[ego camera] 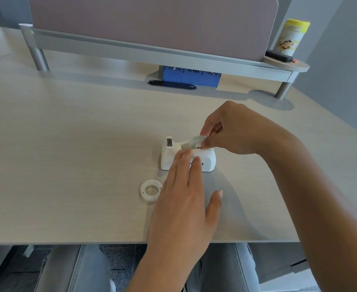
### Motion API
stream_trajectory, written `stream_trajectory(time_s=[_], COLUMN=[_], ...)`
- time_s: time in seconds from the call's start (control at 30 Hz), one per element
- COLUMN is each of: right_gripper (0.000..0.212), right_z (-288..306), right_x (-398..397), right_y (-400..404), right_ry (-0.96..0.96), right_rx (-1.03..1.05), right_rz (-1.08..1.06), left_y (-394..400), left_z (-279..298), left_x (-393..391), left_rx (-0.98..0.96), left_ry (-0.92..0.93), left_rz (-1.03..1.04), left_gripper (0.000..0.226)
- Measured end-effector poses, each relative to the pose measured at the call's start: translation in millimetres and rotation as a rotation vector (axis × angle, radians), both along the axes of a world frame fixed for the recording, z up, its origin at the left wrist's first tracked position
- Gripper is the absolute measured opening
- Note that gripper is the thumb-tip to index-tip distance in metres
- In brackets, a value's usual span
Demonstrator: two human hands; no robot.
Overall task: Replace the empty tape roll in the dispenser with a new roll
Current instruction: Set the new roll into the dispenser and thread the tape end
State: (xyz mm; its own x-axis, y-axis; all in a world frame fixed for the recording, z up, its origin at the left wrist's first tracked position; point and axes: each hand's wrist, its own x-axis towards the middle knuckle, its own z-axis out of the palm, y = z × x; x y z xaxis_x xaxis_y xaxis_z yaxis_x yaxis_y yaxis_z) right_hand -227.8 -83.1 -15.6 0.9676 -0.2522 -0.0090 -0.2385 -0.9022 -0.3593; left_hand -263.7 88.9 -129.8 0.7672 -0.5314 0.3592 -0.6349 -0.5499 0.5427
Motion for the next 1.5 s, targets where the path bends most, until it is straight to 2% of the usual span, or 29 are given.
stream_trajectory(time_s=[0.17,0.3,0.47,0.57,0.8,0.97,1.17,1.33,1.5], right_gripper=[0.02,0.018,0.037,0.035,0.031,0.031,0.033,0.034,0.032], right_z=[1,-2,-9,-20,-41,-48,-53,-54,-53], right_x=[5,-1,-15,-21,-23,-20,-20,-21,-23], right_y=[10,10,1,-8,-20,-27,-29,-26,-22], right_ry=[0.006,-0.034,-0.111,-0.191,-0.303,-0.319,-0.343,-0.359,-0.367], right_rx=[-0.05,-0.01,0.198,0.363,0.596,0.646,0.683,0.678,0.635], right_rz=[0.008,0.006,-0.016,-0.028,0.01,0.066,0.08,0.066,0.048], left_y=[0,2,4,-2,-29,-33,-37,-43,-47], left_z=[1,5,28,48,70,73,78,84,85], left_x=[1,1,13,36,69,75,73,71,63], left_rx=[-0.048,-0.096,-0.281,-0.328,-0.081,-0.141,-0.169,-0.144,-0.067], left_ry=[0.025,0.046,0.121,0.071,0.086,0.207,0.257,0.225,0.107], left_rz=[-0.02,-0.029,0.062,0.142,0.178,0.186,0.24,0.29,0.303], left_gripper=[0.074,0.065,0.042,0.031,0.024,0.01,0.013,0.015,0.015])
